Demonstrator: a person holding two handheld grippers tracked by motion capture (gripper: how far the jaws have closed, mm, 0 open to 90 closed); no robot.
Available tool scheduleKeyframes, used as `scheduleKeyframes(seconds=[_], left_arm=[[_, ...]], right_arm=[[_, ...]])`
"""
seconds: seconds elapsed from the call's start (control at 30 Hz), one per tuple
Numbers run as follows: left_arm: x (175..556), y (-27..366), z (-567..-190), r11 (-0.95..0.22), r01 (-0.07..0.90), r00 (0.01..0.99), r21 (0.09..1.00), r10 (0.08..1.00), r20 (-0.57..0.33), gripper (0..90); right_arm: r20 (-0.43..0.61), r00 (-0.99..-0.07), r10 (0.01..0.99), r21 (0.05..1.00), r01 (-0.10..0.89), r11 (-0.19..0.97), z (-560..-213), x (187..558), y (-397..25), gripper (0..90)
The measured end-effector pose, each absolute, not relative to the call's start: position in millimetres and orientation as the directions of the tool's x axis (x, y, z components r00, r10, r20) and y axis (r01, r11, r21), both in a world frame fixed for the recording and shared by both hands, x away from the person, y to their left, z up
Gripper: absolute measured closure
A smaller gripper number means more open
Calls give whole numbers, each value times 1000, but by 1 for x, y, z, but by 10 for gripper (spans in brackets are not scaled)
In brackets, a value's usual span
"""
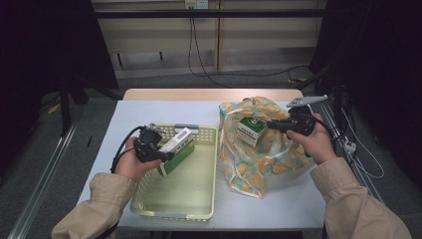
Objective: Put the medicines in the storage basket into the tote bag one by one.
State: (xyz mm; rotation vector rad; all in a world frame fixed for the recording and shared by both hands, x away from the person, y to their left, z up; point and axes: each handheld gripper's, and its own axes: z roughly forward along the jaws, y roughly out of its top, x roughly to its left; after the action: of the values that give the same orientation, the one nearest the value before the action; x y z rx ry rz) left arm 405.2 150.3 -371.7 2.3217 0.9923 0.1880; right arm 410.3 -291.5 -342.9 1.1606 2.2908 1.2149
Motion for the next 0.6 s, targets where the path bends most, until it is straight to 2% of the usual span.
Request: scheduleKeyframes(seconds=[0.6], left_arm=[[406, 133, -314, -469, 534, 758, 703, 635, -152, 629]], right_arm=[[106, -626, 773, 799, 516, 309, -342, 409, -297, 900]])
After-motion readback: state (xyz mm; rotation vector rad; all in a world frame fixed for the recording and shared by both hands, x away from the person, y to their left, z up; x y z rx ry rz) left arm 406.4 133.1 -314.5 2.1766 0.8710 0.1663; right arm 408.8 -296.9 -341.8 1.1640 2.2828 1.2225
